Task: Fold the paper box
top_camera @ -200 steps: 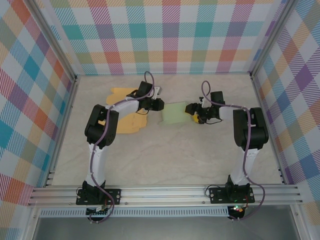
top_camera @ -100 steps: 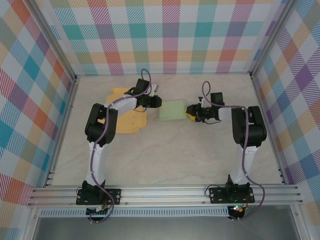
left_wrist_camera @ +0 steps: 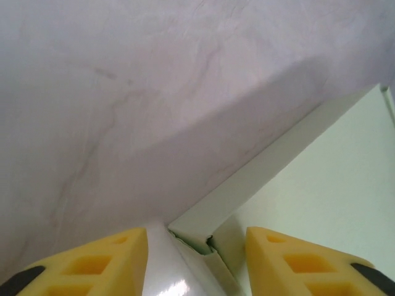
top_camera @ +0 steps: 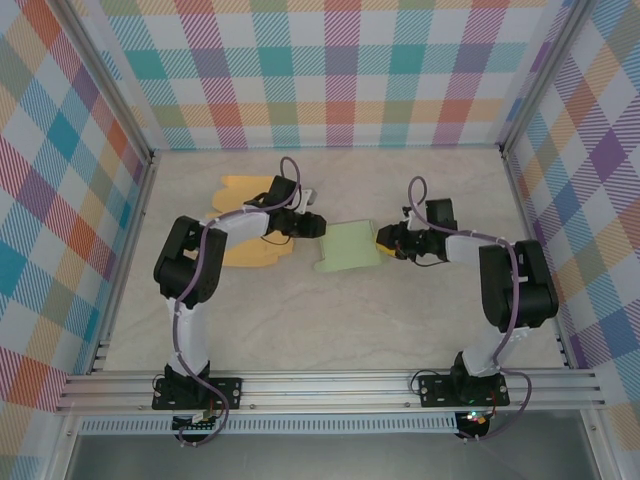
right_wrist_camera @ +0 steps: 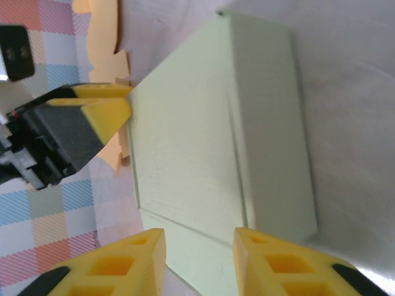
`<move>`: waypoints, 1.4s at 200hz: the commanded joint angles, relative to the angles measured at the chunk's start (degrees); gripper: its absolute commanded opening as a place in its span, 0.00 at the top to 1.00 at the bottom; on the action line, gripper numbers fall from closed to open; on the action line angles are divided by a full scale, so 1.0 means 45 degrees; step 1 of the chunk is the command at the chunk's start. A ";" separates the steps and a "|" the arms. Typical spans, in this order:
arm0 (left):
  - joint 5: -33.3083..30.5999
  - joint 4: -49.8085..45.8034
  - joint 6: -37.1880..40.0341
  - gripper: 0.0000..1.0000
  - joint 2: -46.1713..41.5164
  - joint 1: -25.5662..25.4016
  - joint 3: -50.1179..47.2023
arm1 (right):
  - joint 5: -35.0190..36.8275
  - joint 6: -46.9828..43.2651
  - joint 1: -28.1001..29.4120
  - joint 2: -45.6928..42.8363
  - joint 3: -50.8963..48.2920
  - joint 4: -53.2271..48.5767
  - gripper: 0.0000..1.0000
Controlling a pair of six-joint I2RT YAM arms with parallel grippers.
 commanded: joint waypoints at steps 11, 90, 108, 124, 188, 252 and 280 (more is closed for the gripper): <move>-0.2195 -0.0610 -0.0489 0.44 -0.1499 -0.0448 -0.1134 | 0.1229 -0.0711 0.0059 -0.0959 -0.0977 -0.0544 0.57; -0.1279 0.0788 -0.2159 0.29 -0.1913 -0.1009 -0.2269 | 0.2871 -0.2539 0.0072 -0.1617 0.0421 -0.2382 0.35; -0.0683 0.1394 -0.2688 0.29 -0.1776 -0.1033 -0.2451 | 0.3025 -0.2921 0.0077 -0.1506 0.0930 -0.2638 0.32; -0.0522 0.1668 -0.2942 0.31 -0.1570 -0.1075 -0.2515 | 0.3055 -0.3266 0.0077 -0.1175 0.1379 -0.2645 0.29; -0.0056 0.1947 -0.3127 0.73 -0.1204 -0.0858 -0.2996 | 0.1618 -0.3314 0.0084 0.1335 0.2817 -0.2411 0.29; -0.0092 0.2106 -0.3267 0.81 -0.1348 -0.0528 -0.3316 | -0.0255 -0.1531 0.0076 0.1774 0.1736 -0.0145 0.29; -0.0083 0.2268 -0.3496 0.84 -0.1196 -0.0434 -0.3421 | -0.0280 -0.0942 0.0076 0.1619 0.1117 0.0327 0.29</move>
